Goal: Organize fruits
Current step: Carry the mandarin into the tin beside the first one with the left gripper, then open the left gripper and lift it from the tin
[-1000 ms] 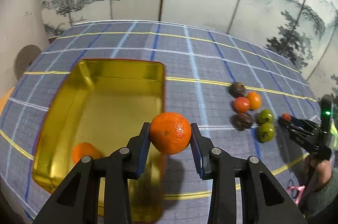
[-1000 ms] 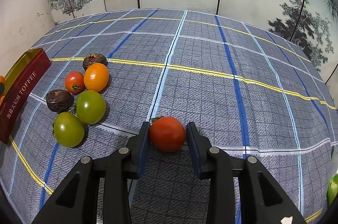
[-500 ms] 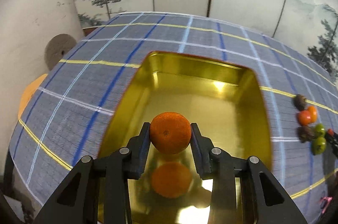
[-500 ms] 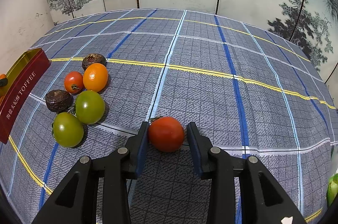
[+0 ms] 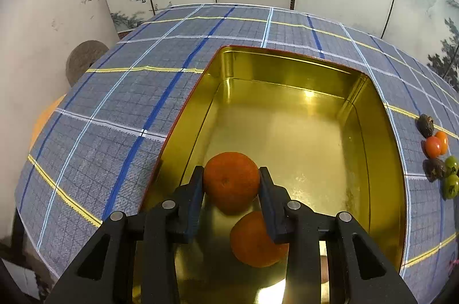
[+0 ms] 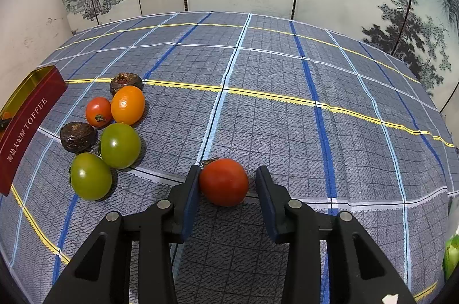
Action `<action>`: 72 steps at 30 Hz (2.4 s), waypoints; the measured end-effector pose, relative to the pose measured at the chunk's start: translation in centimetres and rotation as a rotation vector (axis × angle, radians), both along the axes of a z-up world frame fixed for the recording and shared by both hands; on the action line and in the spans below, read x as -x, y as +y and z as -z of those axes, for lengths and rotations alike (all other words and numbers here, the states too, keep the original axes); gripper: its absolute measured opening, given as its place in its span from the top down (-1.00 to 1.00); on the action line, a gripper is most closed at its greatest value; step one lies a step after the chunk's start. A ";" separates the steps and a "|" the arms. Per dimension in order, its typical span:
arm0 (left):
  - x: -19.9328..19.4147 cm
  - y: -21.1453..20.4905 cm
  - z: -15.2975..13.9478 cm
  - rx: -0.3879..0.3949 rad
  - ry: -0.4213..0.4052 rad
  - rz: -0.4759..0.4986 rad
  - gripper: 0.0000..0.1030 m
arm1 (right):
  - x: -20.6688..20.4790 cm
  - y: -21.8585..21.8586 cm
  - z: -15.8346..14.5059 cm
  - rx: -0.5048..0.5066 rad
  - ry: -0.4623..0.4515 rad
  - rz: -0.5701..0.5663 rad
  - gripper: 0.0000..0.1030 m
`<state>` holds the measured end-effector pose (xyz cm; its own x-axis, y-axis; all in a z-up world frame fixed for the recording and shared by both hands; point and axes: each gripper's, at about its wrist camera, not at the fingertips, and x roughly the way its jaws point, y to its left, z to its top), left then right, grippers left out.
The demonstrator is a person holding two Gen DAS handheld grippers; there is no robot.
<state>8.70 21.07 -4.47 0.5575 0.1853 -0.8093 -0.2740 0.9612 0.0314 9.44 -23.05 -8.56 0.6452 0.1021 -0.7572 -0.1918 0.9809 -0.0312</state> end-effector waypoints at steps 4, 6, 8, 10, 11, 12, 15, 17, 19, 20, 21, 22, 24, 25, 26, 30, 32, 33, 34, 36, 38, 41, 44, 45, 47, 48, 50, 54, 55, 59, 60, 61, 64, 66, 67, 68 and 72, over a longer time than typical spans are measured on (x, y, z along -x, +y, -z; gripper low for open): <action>0.3 -0.2 0.0 0.036 -0.003 -0.008 0.26 | 0.0 0.2 0.0 0.000 0.000 0.000 0.29; 0.5 -0.1 0.0 0.053 -0.005 -0.014 0.26 | 0.0 0.2 0.0 0.000 0.000 0.001 0.28; 0.5 -0.2 0.0 0.054 -0.006 -0.022 0.26 | 0.0 0.1 0.0 0.000 0.000 0.003 0.26; 0.7 -0.1 0.0 0.064 -0.008 -0.028 0.26 | 0.0 -0.1 0.0 0.001 0.000 0.005 0.26; 0.8 -0.1 0.0 0.073 -0.010 -0.031 0.26 | -0.1 -0.2 0.0 0.001 0.000 0.005 0.26; 0.9 -0.1 0.0 0.075 -0.011 -0.032 0.26 | 0.0 -0.1 0.0 0.001 0.000 0.005 0.26; 1.0 -0.3 -0.1 0.070 -0.014 -0.029 0.26 | 0.0 0.0 0.0 0.001 0.000 0.005 0.26; 1.0 -0.3 -0.1 0.064 -0.015 -0.026 0.26 | 0.0 -0.1 0.0 0.001 0.000 0.005 0.25; 1.0 -0.3 -0.1 0.060 -0.015 -0.026 0.26 | -0.1 -0.2 0.0 0.001 0.000 0.005 0.25; 1.0 -0.4 -0.1 0.058 -0.014 -0.028 0.26 | -0.1 -0.1 0.0 0.001 0.000 0.005 0.25; 1.0 -0.3 -0.1 0.058 -0.014 -0.030 0.26 | 0.0 0.0 0.0 0.002 0.000 0.005 0.24; 0.9 -0.3 -0.1 0.056 -0.014 -0.032 0.25 | -0.1 -0.2 0.0 0.002 0.000 0.006 0.23; 0.9 -0.3 -0.1 0.050 -0.013 -0.033 0.25 | 0.0 -0.2 0.0 0.002 0.001 0.008 0.21; 0.9 -0.3 -0.1 0.051 -0.012 -0.032 0.25 | 0.0 -0.2 0.0 0.003 0.001 0.011 0.19; 0.9 -0.3 -0.1 0.050 -0.012 -0.032 0.25 | 0.0 -0.3 0.0 0.002 0.002 0.014 0.18; 0.8 -0.3 -0.1 0.047 -0.010 -0.033 0.23 | 0.0 -0.2 0.0 0.001 0.004 0.015 0.13; 0.8 -0.2 -0.1 0.042 -0.008 -0.031 0.19 | -0.1 -0.2 0.0 0.000 0.004 0.015 0.13; 0.8 -0.2 -0.1 0.037 -0.007 -0.031 0.17 | -0.1 -0.2 0.0 0.003 0.004 0.015 0.13; 0.8 -0.2 -0.1 0.035 -0.006 -0.031 0.16 | -0.1 -0.2 0.0 0.002 0.003 0.015 0.13; 0.8 -0.1 -0.2 0.031 -0.005 -0.032 0.15 | -0.1 -0.2 0.0 0.000 0.004 0.015 0.13; 0.8 -0.1 -0.2 0.027 -0.004 -0.034 0.11 | -0.1 -0.2 0.0 0.000 0.004 0.015 0.13; 0.8 -0.1 -0.2 0.023 -0.003 -0.034 0.07 | -0.1 -0.2 0.0 0.001 0.004 0.015 0.13; 1.0 0.0 -0.3 0.018 -0.007 -0.032 0.04 | -0.1 -0.2 0.0 0.000 0.004 0.014 0.15; 1.1 0.0 -0.4 0.016 -0.009 -0.033 0.02 | -0.1 -0.2 0.0 -0.001 0.002 0.013 0.17; 1.2 0.0 -0.5 0.015 -0.015 -0.032 0.00 | -0.1 -0.1 0.0 0.000 0.001 0.011 0.21; 1.3 0.0 -0.6 0.014 -0.019 -0.032 -0.01 | -0.1 -0.1 0.0 -0.001 0.001 0.010 0.26; 1.5 0.0 -0.7 0.009 -0.025 -0.030 -0.05 | -0.1 0.1 0.0 0.000 -0.001 0.008 0.30; 1.7 -0.4 -1.0 0.000 -0.033 -0.022 -0.10 | 0.0 0.3 0.0 -0.002 -0.001 0.007 0.38; 1.9 -0.6 -1.1 -0.002 -0.035 -0.020 -0.11 | 0.0 0.2 0.0 -0.002 -0.001 0.006 0.41; 2.5 -1.1 -1.8 -0.008 -0.056 -0.014 -0.23 | 0.0 0.4 -0.1 -0.004 -0.001 0.005 0.43; 2.6 -1.2 -2.0 -0.007 -0.062 -0.013 -0.25 | 0.0 0.3 -0.1 -0.003 -0.001 0.005 0.43; 2.8 -1.3 -2.1 -0.006 -0.067 -0.010 -0.26 | 0.0 0.3 -0.1 -0.003 -0.001 0.005 0.43; 3.2 -1.6 -2.8 -0.002 -0.083 -0.003 -0.33 | 0.0 0.3 0.0 -0.003 -0.001 0.005 0.44; 3.5 -1.9 -3.1 -0.002 -0.090 0.003 -0.37 | 0.0 0.3 0.0 -0.004 -0.001 0.005 0.44; 3.6 -2.0 -3.2 -0.002 -0.091 0.005 -0.38 | 0.0 0.3 0.0 -0.005 -0.001 0.005 0.44; 3.8 -2.2 -3.3 -0.001 -0.094 0.009 -0.38 | 0.0 0.3 0.0 -0.004 -0.001 0.005 0.44; 4.3 -2.6 -3.4 -0.010 -0.097 0.010 -0.44 | 0.0 0.3 0.0 -0.003 -0.001 0.006 0.44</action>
